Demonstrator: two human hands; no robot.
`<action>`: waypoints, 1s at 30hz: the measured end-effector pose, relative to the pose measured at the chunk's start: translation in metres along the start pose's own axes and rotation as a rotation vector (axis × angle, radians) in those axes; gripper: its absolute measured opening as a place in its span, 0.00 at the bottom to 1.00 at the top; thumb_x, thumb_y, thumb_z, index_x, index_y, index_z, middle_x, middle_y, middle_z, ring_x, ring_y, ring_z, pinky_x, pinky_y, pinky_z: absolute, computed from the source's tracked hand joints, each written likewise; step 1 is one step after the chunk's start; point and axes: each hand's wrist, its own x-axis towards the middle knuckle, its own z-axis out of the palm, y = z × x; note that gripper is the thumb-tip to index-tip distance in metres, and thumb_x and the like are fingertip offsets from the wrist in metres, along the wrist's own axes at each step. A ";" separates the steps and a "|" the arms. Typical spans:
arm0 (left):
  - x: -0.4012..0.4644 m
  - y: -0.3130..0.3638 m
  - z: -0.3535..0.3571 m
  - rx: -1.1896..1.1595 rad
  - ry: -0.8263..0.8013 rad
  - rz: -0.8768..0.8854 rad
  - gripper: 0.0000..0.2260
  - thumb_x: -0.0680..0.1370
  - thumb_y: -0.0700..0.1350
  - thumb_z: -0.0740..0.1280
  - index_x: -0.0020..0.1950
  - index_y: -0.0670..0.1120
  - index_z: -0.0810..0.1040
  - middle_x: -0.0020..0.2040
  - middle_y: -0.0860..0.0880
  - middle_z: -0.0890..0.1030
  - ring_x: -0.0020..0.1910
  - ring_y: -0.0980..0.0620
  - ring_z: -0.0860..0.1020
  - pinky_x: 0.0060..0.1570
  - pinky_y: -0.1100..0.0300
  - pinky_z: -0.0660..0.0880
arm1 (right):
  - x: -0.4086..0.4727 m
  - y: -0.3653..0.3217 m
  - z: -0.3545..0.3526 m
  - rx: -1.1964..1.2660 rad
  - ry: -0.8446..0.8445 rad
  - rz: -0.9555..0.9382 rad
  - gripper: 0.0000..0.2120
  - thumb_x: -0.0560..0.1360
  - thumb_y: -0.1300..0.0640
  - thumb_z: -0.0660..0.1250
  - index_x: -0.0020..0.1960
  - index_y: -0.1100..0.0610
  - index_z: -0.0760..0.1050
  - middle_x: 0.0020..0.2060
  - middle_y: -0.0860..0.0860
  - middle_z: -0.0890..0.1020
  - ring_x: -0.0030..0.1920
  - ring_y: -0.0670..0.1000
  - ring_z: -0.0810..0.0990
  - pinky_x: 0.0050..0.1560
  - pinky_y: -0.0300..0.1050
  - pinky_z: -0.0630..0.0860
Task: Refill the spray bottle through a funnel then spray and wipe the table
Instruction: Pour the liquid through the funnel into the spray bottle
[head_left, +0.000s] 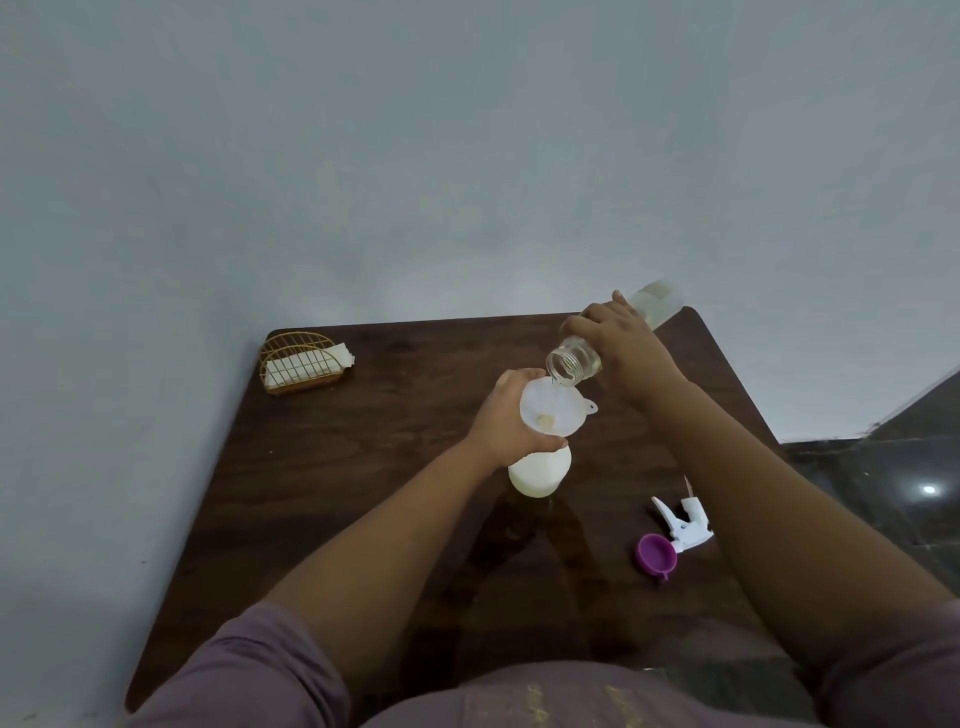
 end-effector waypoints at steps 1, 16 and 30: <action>0.000 0.000 0.000 0.001 0.004 -0.006 0.40 0.63 0.50 0.81 0.71 0.52 0.66 0.66 0.53 0.69 0.60 0.53 0.71 0.55 0.58 0.73 | 0.000 0.000 -0.001 0.002 0.004 -0.004 0.19 0.63 0.68 0.73 0.52 0.56 0.77 0.42 0.54 0.77 0.47 0.58 0.78 0.70 0.59 0.59; -0.003 0.006 0.002 -0.009 0.034 -0.056 0.39 0.64 0.49 0.81 0.71 0.52 0.66 0.67 0.53 0.68 0.59 0.54 0.70 0.54 0.59 0.70 | -0.002 0.006 -0.002 0.052 -0.040 -0.027 0.21 0.62 0.69 0.72 0.53 0.55 0.76 0.42 0.52 0.76 0.48 0.56 0.77 0.71 0.57 0.57; -0.007 0.006 0.005 -0.001 0.058 -0.060 0.39 0.64 0.49 0.81 0.70 0.53 0.66 0.66 0.53 0.68 0.60 0.53 0.70 0.57 0.55 0.74 | 0.004 0.005 -0.001 0.051 -0.030 -0.071 0.21 0.63 0.71 0.70 0.53 0.54 0.76 0.42 0.52 0.77 0.48 0.56 0.77 0.72 0.52 0.53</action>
